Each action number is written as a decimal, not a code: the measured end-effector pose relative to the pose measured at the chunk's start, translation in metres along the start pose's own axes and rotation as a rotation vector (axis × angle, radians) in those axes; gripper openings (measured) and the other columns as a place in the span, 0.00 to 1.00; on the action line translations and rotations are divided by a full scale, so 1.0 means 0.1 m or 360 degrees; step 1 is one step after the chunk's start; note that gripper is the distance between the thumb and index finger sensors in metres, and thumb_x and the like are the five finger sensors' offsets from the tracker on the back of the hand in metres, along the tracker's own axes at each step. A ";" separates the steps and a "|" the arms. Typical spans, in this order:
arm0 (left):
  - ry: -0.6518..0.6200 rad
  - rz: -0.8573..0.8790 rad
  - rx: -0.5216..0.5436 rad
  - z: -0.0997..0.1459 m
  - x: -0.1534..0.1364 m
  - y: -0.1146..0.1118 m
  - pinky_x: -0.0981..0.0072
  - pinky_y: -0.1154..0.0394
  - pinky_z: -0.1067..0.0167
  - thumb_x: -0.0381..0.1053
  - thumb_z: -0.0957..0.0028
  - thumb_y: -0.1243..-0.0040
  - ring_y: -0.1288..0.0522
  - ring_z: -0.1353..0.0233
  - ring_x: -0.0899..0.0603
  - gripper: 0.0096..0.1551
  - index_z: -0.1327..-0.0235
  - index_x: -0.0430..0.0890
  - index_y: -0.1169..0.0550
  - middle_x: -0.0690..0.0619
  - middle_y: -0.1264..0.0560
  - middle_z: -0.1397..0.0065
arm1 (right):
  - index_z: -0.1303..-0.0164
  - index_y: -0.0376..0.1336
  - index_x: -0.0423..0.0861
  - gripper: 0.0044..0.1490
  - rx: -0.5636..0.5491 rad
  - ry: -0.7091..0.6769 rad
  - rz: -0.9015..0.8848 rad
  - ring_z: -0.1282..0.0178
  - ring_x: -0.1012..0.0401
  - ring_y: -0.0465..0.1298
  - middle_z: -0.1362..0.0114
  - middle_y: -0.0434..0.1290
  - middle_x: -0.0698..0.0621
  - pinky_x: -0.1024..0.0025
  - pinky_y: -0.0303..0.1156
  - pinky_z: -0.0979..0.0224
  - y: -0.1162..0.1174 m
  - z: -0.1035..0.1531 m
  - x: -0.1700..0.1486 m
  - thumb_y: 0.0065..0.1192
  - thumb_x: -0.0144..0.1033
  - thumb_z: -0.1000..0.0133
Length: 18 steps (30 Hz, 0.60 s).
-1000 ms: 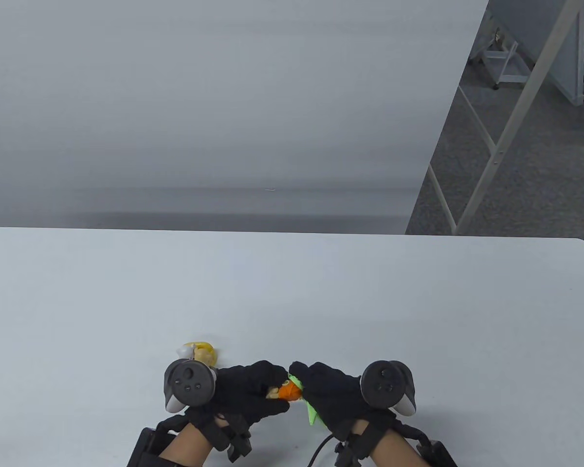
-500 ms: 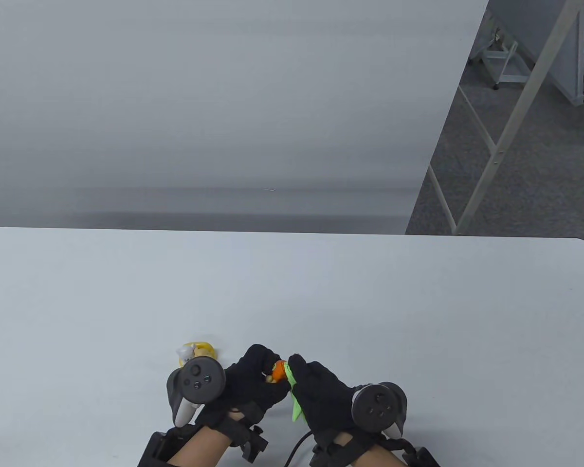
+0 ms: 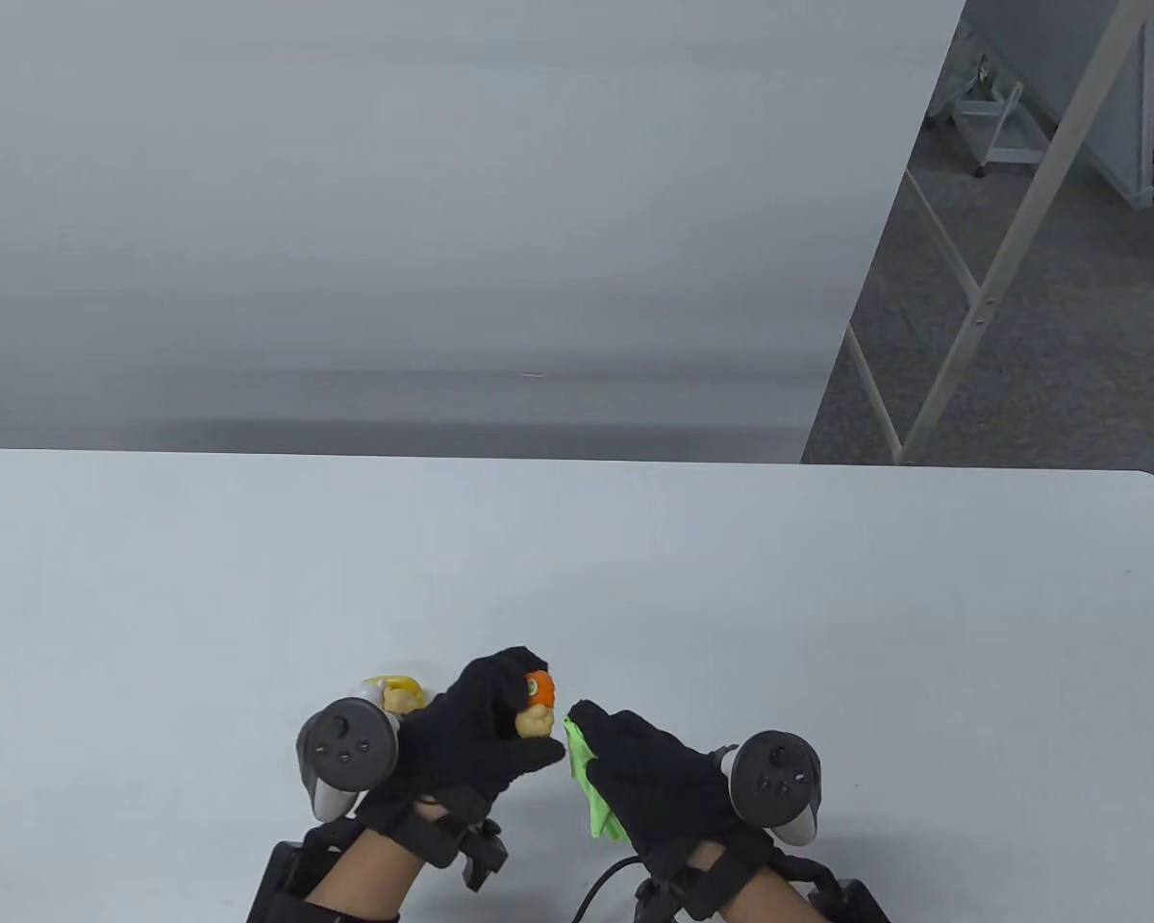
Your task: Dust the small ornaments
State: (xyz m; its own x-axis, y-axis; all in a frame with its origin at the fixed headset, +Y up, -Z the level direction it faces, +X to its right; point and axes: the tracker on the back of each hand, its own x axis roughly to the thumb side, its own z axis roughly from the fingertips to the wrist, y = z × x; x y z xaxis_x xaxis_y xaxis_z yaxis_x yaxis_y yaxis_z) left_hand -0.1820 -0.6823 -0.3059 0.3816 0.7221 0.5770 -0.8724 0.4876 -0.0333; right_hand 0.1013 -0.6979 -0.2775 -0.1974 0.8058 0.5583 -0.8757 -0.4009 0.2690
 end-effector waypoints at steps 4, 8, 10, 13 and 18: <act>-0.0028 -0.0259 0.0045 -0.06 0.05 0.44 0.53 0.07 0.61 0.54 0.61 0.12 0.09 0.51 0.36 0.46 0.39 0.34 0.27 0.32 0.27 0.27 | 0.29 0.62 0.27 0.30 -0.0048 0.0053 0.0018 0.53 0.36 0.79 0.41 0.73 0.19 0.27 0.75 0.44 -0.14 0.03 -0.04 0.64 0.21 0.40; 0.0002 -0.0829 -0.0090 -0.15 0.01 0.81 0.51 0.08 0.60 0.56 0.62 0.12 0.09 0.51 0.37 0.47 0.39 0.35 0.26 0.33 0.26 0.27 | 0.28 0.62 0.28 0.30 -0.0067 0.0082 0.0025 0.53 0.36 0.79 0.41 0.73 0.19 0.27 0.75 0.44 -0.22 0.04 -0.07 0.64 0.21 0.40; 0.0143 -0.1054 -0.0204 -0.19 -0.12 0.96 0.51 0.08 0.59 0.57 0.62 0.12 0.09 0.51 0.37 0.51 0.37 0.32 0.29 0.33 0.26 0.28 | 0.28 0.62 0.28 0.30 -0.0066 0.0087 0.0050 0.53 0.36 0.79 0.40 0.73 0.19 0.27 0.75 0.44 -0.23 0.04 -0.08 0.64 0.22 0.40; 0.0273 -0.1162 -0.0293 -0.20 -0.36 1.09 0.49 0.09 0.58 0.57 0.63 0.12 0.10 0.50 0.36 0.59 0.29 0.32 0.35 0.34 0.27 0.27 | 0.28 0.62 0.28 0.30 -0.0052 0.0104 0.0060 0.52 0.36 0.79 0.41 0.73 0.19 0.27 0.75 0.44 -0.23 0.04 -0.09 0.64 0.22 0.40; 0.0433 -0.1198 -0.0379 -0.23 -0.83 1.15 0.49 0.09 0.58 0.53 0.64 0.11 0.09 0.51 0.36 0.51 0.27 0.41 0.24 0.33 0.26 0.26 | 0.28 0.62 0.28 0.30 -0.0039 0.0139 0.0085 0.52 0.36 0.79 0.41 0.73 0.19 0.27 0.75 0.44 -0.22 0.05 -0.14 0.64 0.22 0.40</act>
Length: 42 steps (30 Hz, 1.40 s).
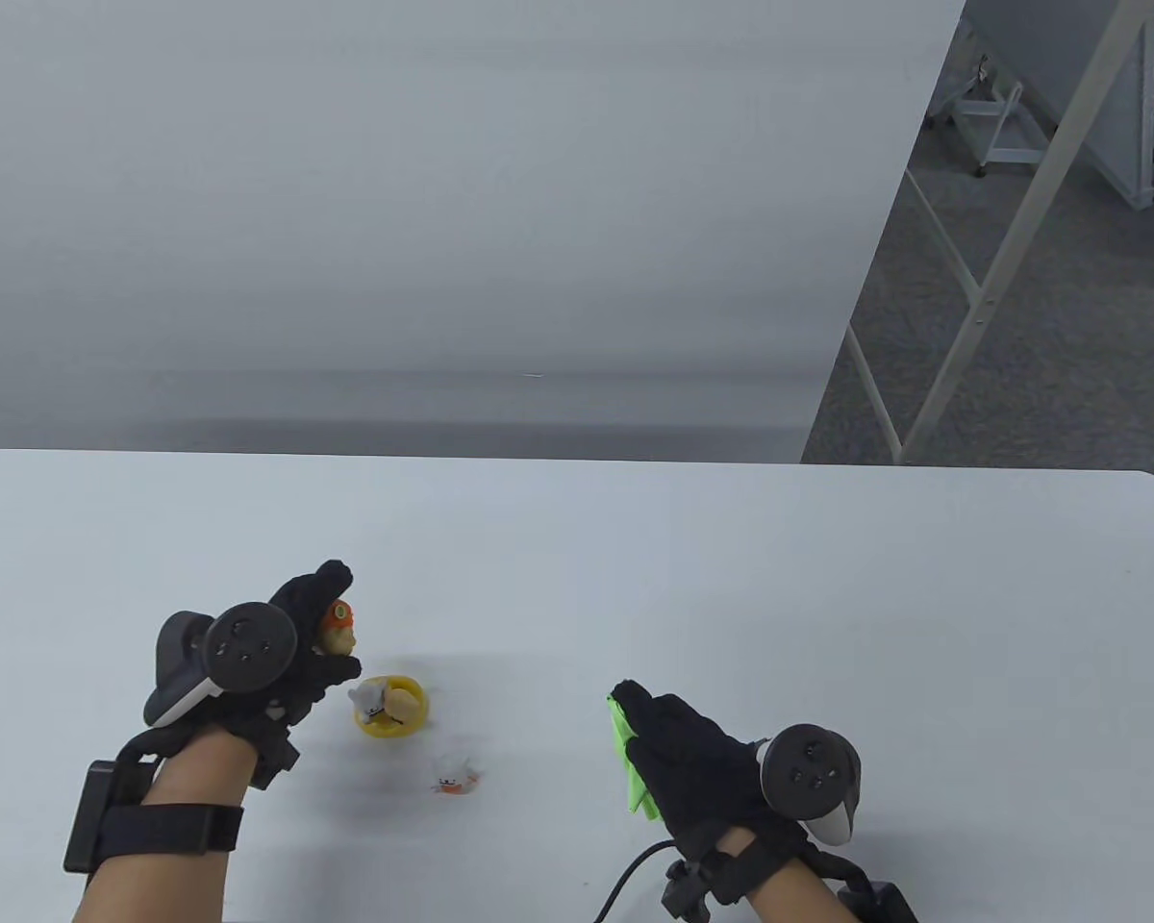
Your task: Dust the small ornaments
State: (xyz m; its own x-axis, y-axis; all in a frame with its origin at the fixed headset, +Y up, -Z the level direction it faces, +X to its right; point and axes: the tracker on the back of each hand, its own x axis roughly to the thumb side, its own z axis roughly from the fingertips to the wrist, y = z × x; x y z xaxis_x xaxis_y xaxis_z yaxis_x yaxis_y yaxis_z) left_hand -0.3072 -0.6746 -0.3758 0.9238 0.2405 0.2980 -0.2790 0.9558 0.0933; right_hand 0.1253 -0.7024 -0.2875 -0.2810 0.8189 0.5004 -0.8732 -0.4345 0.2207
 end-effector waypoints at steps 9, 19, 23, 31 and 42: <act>0.0175 -0.0263 -0.0354 -0.24 -0.34 -0.61 0.48 0.08 0.57 0.50 0.66 0.10 0.09 0.50 0.36 0.49 0.29 0.42 0.22 0.33 0.26 0.26 | 0.28 0.63 0.29 0.30 -0.0002 0.0059 0.0029 0.53 0.36 0.79 0.41 0.73 0.19 0.27 0.74 0.44 -0.04 0.01 -0.09 0.64 0.22 0.40; 0.0230 -0.0308 -0.0544 -0.27 -0.48 -0.98 0.43 0.10 0.51 0.47 0.63 0.14 0.11 0.44 0.34 0.45 0.29 0.44 0.22 0.41 0.27 0.24 | 0.28 0.63 0.28 0.30 0.0002 0.0094 0.0057 0.53 0.36 0.79 0.41 0.73 0.19 0.26 0.74 0.44 -0.06 0.03 -0.12 0.65 0.22 0.40; 0.0212 -0.0330 -0.0521 -0.23 -0.49 -1.01 0.42 0.11 0.52 0.50 0.63 0.17 0.11 0.44 0.35 0.44 0.29 0.48 0.24 0.44 0.28 0.24 | 0.28 0.63 0.28 0.30 0.0007 0.0093 0.0066 0.53 0.36 0.79 0.41 0.73 0.19 0.26 0.74 0.44 -0.06 0.03 -0.12 0.65 0.22 0.40; 0.0229 -0.0307 -0.0494 -0.21 -0.40 -0.80 0.22 0.31 0.37 0.52 0.54 0.21 0.34 0.24 0.20 0.54 0.18 0.41 0.37 0.34 0.44 0.16 | 0.28 0.63 0.28 0.30 0.0004 0.0092 0.0065 0.53 0.35 0.79 0.40 0.73 0.19 0.26 0.74 0.44 -0.07 0.03 -0.12 0.65 0.22 0.40; -0.0211 -0.0141 -0.0150 0.25 0.54 -0.15 0.13 0.53 0.33 0.72 0.46 0.35 0.58 0.17 0.16 0.62 0.13 0.43 0.50 0.33 0.58 0.13 | 0.28 0.64 0.30 0.29 -0.0072 0.0166 0.0109 0.51 0.35 0.78 0.40 0.74 0.20 0.26 0.73 0.43 -0.18 0.04 -0.18 0.65 0.22 0.40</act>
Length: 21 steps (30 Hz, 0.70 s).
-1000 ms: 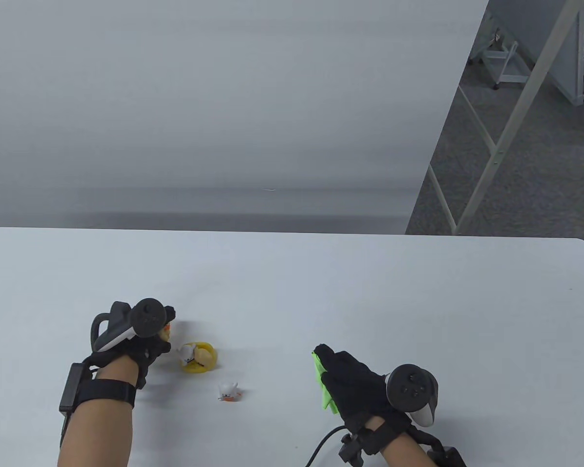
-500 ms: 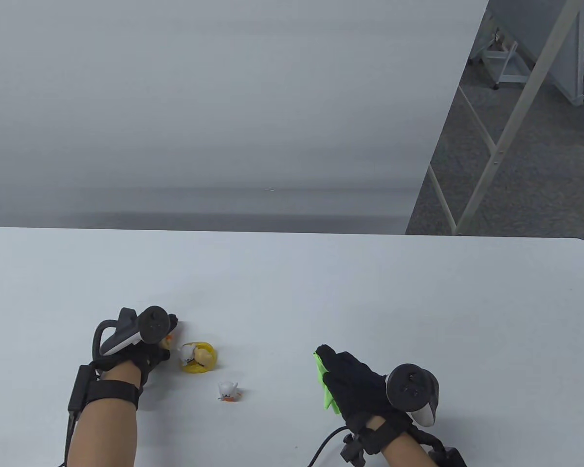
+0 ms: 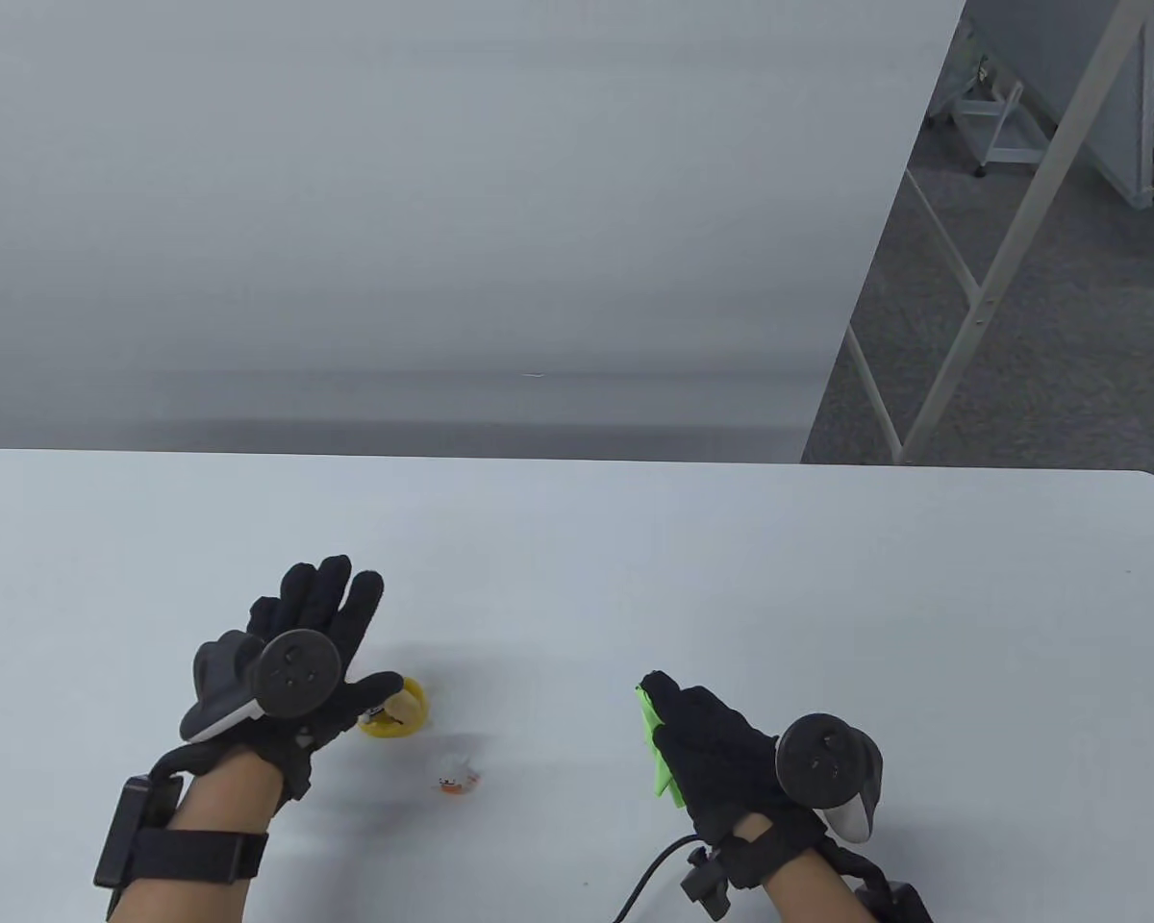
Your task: Dust the small ornaments
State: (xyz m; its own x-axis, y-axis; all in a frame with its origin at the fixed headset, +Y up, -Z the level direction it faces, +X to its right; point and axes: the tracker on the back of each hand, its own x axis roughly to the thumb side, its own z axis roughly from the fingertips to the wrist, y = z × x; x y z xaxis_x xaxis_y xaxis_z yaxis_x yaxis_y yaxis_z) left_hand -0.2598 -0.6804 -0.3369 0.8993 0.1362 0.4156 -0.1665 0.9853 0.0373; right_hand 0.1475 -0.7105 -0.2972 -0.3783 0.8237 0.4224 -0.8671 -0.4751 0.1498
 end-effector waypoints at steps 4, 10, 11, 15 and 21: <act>-0.0072 0.0008 -0.0056 0.21 0.30 -0.04 0.11 0.58 0.34 0.72 0.43 0.41 0.64 0.18 0.16 0.60 0.12 0.43 0.52 0.33 0.61 0.13 | 0.28 0.64 0.30 0.29 -0.0035 0.0016 0.0042 0.51 0.34 0.79 0.40 0.74 0.20 0.26 0.73 0.43 -0.03 0.00 -0.02 0.65 0.22 0.40; -0.0114 -0.0012 -0.0083 0.45 0.46 -0.14 0.10 0.62 0.36 0.76 0.43 0.45 0.68 0.20 0.16 0.63 0.12 0.43 0.56 0.32 0.65 0.14 | 0.28 0.64 0.30 0.29 -0.0035 0.0047 0.0058 0.50 0.34 0.78 0.40 0.74 0.20 0.26 0.73 0.43 -0.04 0.01 -0.06 0.66 0.22 0.40; -0.0113 -0.0011 -0.0090 0.47 0.46 -0.16 0.10 0.62 0.37 0.77 0.43 0.46 0.68 0.20 0.16 0.63 0.12 0.44 0.57 0.32 0.65 0.14 | 0.28 0.64 0.30 0.29 -0.0033 0.0049 0.0065 0.50 0.34 0.78 0.40 0.74 0.20 0.26 0.73 0.43 -0.04 0.02 -0.06 0.66 0.22 0.40; -0.0127 0.0058 -0.0104 0.50 0.45 -0.25 0.09 0.64 0.38 0.77 0.43 0.48 0.70 0.21 0.16 0.63 0.12 0.44 0.60 0.33 0.68 0.15 | 0.29 0.65 0.31 0.29 -0.0013 0.0068 0.0113 0.49 0.33 0.77 0.40 0.74 0.20 0.25 0.72 0.42 -0.01 0.02 -0.08 0.66 0.22 0.40; -0.0152 0.0104 -0.0175 0.51 0.44 -0.34 0.09 0.67 0.40 0.78 0.42 0.51 0.72 0.22 0.16 0.63 0.13 0.44 0.62 0.33 0.70 0.15 | 0.28 0.65 0.32 0.28 0.0027 0.0122 0.0185 0.45 0.30 0.74 0.39 0.74 0.21 0.22 0.68 0.40 0.02 0.02 -0.15 0.67 0.22 0.40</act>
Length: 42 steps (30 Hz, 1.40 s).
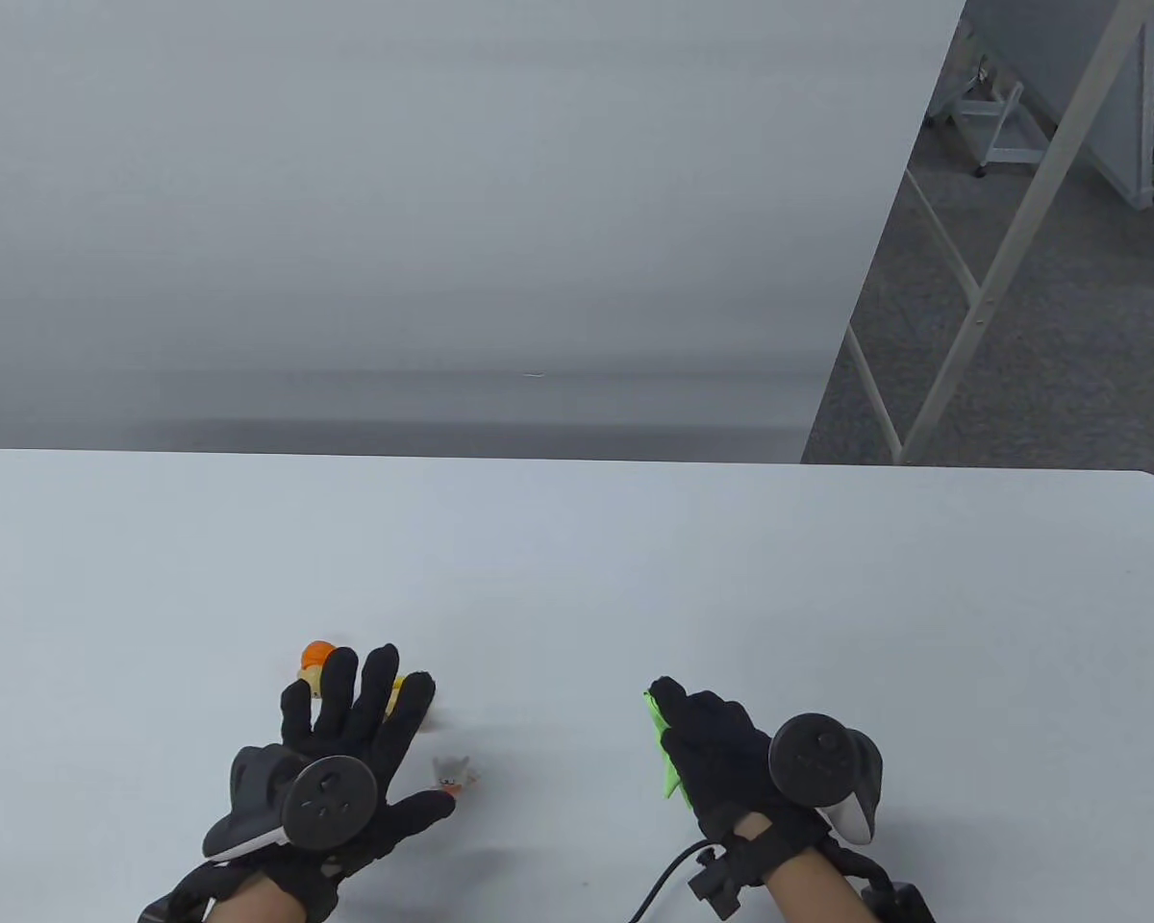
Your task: Dust the small ornaments
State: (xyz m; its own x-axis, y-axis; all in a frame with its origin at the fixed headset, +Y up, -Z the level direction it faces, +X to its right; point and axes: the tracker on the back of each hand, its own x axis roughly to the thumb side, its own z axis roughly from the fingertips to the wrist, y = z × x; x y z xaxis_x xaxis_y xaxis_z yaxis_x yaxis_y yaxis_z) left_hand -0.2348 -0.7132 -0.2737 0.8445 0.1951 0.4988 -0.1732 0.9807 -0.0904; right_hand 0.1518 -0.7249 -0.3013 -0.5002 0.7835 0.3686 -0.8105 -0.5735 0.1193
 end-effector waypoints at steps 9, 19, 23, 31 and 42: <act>0.0005 0.0092 -0.0088 0.00 -0.06 -0.03 0.10 0.69 0.43 0.78 0.41 0.52 0.73 0.23 0.16 0.62 0.13 0.45 0.63 0.34 0.72 0.16 | 0.28 0.65 0.31 0.29 -0.0161 0.0051 0.0256 0.43 0.28 0.72 0.38 0.73 0.20 0.20 0.64 0.38 -0.16 -0.11 0.16 0.66 0.21 0.39; -0.0082 0.0077 -0.0056 0.02 0.01 0.00 0.10 0.69 0.43 0.77 0.41 0.51 0.72 0.22 0.16 0.61 0.13 0.46 0.61 0.35 0.70 0.16 | 0.26 0.63 0.32 0.29 -0.0197 0.0397 0.0708 0.42 0.28 0.71 0.37 0.72 0.20 0.20 0.64 0.37 -0.90 -0.39 -0.03 0.65 0.22 0.38; -0.0090 0.0070 -0.0064 0.00 0.03 -0.02 0.10 0.69 0.43 0.77 0.41 0.50 0.72 0.22 0.16 0.61 0.13 0.46 0.61 0.35 0.70 0.16 | 0.23 0.60 0.32 0.32 -0.0077 0.0610 0.0713 0.39 0.25 0.67 0.34 0.67 0.17 0.19 0.60 0.35 -0.92 -0.30 -0.36 0.64 0.26 0.37; -0.0084 0.0075 -0.0075 -0.01 0.04 -0.03 0.10 0.69 0.43 0.77 0.41 0.50 0.72 0.22 0.16 0.60 0.13 0.47 0.60 0.35 0.70 0.15 | 0.19 0.51 0.27 0.44 0.0001 0.0561 0.0700 0.25 0.16 0.53 0.21 0.53 0.11 0.13 0.50 0.33 -0.85 -0.12 -0.54 0.64 0.37 0.35; -0.0103 0.0064 -0.0078 -0.02 0.10 -0.02 0.10 0.70 0.44 0.77 0.41 0.51 0.72 0.22 0.16 0.61 0.12 0.46 0.60 0.36 0.69 0.15 | 0.16 0.36 0.30 0.59 0.0269 -0.0087 0.1005 0.22 0.15 0.39 0.17 0.40 0.10 0.15 0.40 0.31 -0.54 0.02 0.39 0.60 0.56 0.35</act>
State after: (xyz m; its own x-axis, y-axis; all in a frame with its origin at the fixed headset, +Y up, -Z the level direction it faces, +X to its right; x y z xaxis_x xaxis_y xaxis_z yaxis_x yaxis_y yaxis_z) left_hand -0.2253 -0.7133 -0.2704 0.8025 0.2348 0.5485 -0.1798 0.9717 -0.1530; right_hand 0.1771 -0.6640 -0.2921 -0.8444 0.2733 0.4608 -0.3049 -0.9524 0.0062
